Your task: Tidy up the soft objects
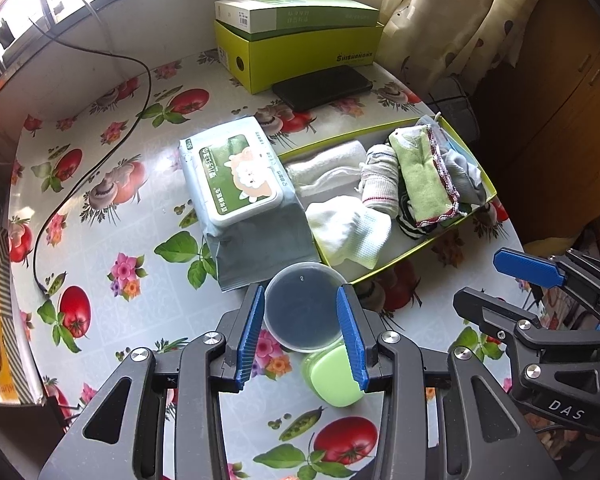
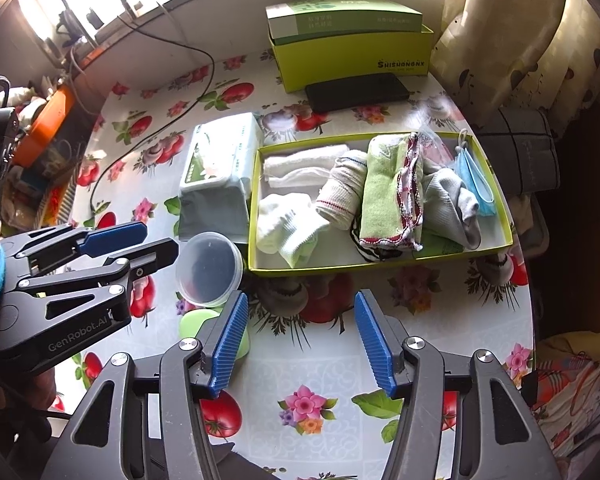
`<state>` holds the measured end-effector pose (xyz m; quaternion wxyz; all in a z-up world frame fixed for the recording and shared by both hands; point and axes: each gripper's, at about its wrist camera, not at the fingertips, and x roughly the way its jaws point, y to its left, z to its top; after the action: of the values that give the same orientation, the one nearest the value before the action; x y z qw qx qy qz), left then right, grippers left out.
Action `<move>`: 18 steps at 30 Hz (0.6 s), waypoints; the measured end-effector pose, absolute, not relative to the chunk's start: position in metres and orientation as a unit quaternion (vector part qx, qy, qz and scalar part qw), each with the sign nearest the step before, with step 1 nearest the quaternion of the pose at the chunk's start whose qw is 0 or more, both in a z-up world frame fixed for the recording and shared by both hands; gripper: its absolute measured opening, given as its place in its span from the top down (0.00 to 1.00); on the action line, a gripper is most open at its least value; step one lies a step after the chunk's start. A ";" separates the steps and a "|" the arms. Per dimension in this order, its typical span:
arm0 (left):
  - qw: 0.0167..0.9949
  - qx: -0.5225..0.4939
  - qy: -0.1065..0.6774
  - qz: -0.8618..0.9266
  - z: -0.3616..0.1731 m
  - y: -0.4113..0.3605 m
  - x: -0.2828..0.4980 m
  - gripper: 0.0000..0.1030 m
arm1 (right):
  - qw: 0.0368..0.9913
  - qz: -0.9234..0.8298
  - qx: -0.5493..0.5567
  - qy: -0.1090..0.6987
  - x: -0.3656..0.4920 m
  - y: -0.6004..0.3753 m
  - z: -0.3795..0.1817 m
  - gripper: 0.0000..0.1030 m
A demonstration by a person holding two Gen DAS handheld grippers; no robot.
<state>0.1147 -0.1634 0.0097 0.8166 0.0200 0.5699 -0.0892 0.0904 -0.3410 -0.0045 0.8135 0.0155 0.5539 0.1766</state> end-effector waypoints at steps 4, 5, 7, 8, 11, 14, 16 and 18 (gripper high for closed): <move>0.813 0.020 0.575 -0.089 0.006 -0.164 0.116 0.62 | 0.811 0.176 0.016 0.558 0.092 -0.341 -0.009 0.46; 0.813 0.020 0.576 -0.089 0.005 -0.164 0.116 0.62 | 0.811 0.176 0.016 0.558 0.092 -0.341 -0.010 0.46; 0.812 0.021 0.577 -0.089 0.004 -0.165 0.117 0.62 | 0.810 0.176 0.016 0.559 0.092 -0.342 -0.011 0.46; 0.811 0.020 0.578 -0.090 0.003 -0.165 0.117 0.62 | 0.810 0.176 0.017 0.559 0.092 -0.342 -0.010 0.46; 0.809 0.021 0.580 -0.091 0.002 -0.166 0.118 0.62 | 0.810 0.177 0.016 0.559 0.092 -0.341 -0.010 0.45; 0.809 0.022 0.581 -0.090 0.001 -0.167 0.118 0.62 | 0.810 0.175 0.018 0.560 0.092 -0.341 -0.010 0.45; 0.808 0.019 0.582 -0.091 0.001 -0.167 0.118 0.62 | 0.810 0.175 0.017 0.560 0.092 -0.342 -0.012 0.45; 0.807 0.019 0.583 -0.091 0.000 -0.167 0.118 0.62 | 0.809 0.176 0.018 0.560 0.091 -0.342 -0.013 0.45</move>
<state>0.1180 -0.1669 0.0004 0.8072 0.0190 0.5828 -0.0910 0.0913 -0.3416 -0.0126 0.8094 0.0175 0.5600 0.1758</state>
